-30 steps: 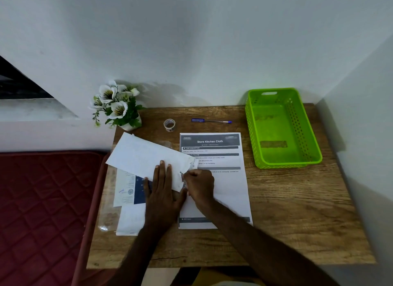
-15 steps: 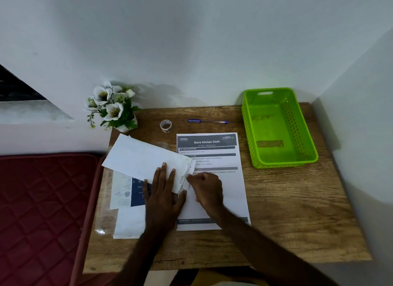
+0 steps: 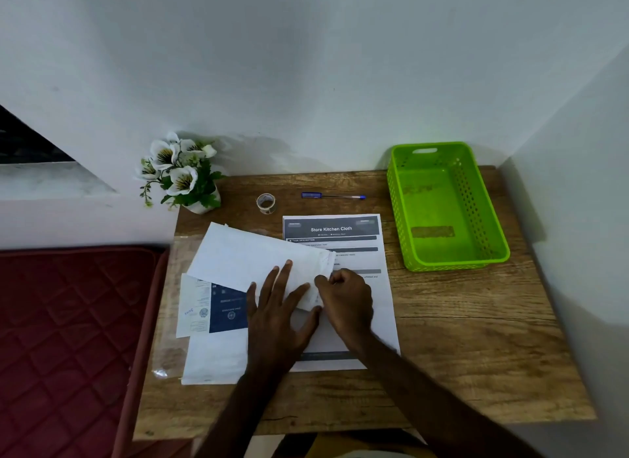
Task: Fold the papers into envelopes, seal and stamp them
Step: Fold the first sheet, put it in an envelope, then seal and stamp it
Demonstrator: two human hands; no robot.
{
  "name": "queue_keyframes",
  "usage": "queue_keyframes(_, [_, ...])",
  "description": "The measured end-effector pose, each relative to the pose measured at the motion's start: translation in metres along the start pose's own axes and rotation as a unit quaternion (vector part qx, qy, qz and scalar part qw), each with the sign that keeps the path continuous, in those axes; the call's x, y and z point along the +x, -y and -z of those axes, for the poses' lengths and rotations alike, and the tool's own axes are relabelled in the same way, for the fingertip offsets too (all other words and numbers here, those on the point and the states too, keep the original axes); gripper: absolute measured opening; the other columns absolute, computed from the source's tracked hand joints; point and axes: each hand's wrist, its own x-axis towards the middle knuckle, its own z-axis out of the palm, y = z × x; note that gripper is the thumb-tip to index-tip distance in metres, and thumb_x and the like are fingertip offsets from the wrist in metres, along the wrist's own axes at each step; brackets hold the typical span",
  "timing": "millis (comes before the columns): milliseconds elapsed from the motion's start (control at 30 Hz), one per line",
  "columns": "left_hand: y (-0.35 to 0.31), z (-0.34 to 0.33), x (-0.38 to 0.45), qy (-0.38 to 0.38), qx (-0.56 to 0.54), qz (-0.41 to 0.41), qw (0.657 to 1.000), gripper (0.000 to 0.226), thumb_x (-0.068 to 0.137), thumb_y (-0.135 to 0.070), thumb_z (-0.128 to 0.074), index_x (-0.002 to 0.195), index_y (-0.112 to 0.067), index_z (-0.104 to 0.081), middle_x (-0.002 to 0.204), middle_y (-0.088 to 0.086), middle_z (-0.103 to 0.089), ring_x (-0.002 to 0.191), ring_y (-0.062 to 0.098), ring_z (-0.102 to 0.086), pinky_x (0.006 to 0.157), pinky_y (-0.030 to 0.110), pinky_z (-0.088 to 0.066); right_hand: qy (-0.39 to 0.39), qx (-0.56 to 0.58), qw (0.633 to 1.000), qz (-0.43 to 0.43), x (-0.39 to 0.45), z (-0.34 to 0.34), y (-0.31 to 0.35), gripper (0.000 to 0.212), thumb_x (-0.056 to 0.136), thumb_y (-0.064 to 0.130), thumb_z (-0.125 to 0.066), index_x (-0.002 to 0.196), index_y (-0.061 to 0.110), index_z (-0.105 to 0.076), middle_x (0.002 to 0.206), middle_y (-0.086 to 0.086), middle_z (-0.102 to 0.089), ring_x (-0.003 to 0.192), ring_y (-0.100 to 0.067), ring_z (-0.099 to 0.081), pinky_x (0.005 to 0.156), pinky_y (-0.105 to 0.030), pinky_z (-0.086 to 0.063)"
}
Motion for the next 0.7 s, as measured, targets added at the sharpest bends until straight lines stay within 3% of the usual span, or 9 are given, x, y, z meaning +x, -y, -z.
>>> queue_keyframes(167, [-0.018,-0.007,0.0,-0.008,-0.034,-0.033,0.999,0.042,0.095,-0.05,-0.058,0.127,-0.025,-0.069,0.16,0.002,-0.042,0.149,0.023,-0.037,0.119,0.057,-0.029,-0.105,-0.055,0.992,0.035,0.005,0.017,-0.009,0.017,0.079,0.037,-0.075,0.077,0.022,-0.067,0.071,0.011,-0.066,0.065,-0.009,-0.059,0.054,-0.021,-0.031])
queue_keyframes(333, [-0.02,-0.019,0.007,0.004,-0.08,-0.055,0.995,0.036,0.097,-0.039,-0.058,0.126,-0.021,-0.071,0.138,-0.003,-0.065,0.128,0.018,-0.059,0.107,0.05,-0.047,-0.149,-0.071,0.982,0.094,0.009,0.023,-0.023,0.013,0.078,0.025,-0.078,0.087,0.022,-0.069,0.074,0.007,-0.07,0.069,-0.017,-0.064,0.058,-0.024,-0.038])
queue_keyframes(500, [-0.013,-0.021,0.021,0.014,-0.112,-0.029,0.993,0.029,0.094,-0.022,-0.065,0.122,-0.016,-0.073,0.122,0.001,-0.074,0.114,0.022,-0.069,0.099,0.047,-0.054,-0.143,-0.104,0.962,0.206,0.01,0.01,-0.039,0.011,0.083,0.015,-0.078,0.091,0.018,-0.072,0.085,0.004,-0.073,0.072,-0.015,-0.068,0.061,-0.02,-0.045])
queue_keyframes(700, [-0.021,-0.018,0.056,0.018,-0.11,0.027,0.993,0.033,0.097,-0.034,-0.059,0.122,-0.016,-0.073,0.122,0.004,-0.074,0.113,0.026,-0.068,0.101,0.039,-0.048,-0.108,-0.097,0.959,0.245,0.016,0.006,-0.051,0.009,0.091,0.011,-0.07,0.099,0.011,-0.073,0.096,-0.003,-0.071,0.082,-0.019,-0.068,0.07,-0.029,-0.056])
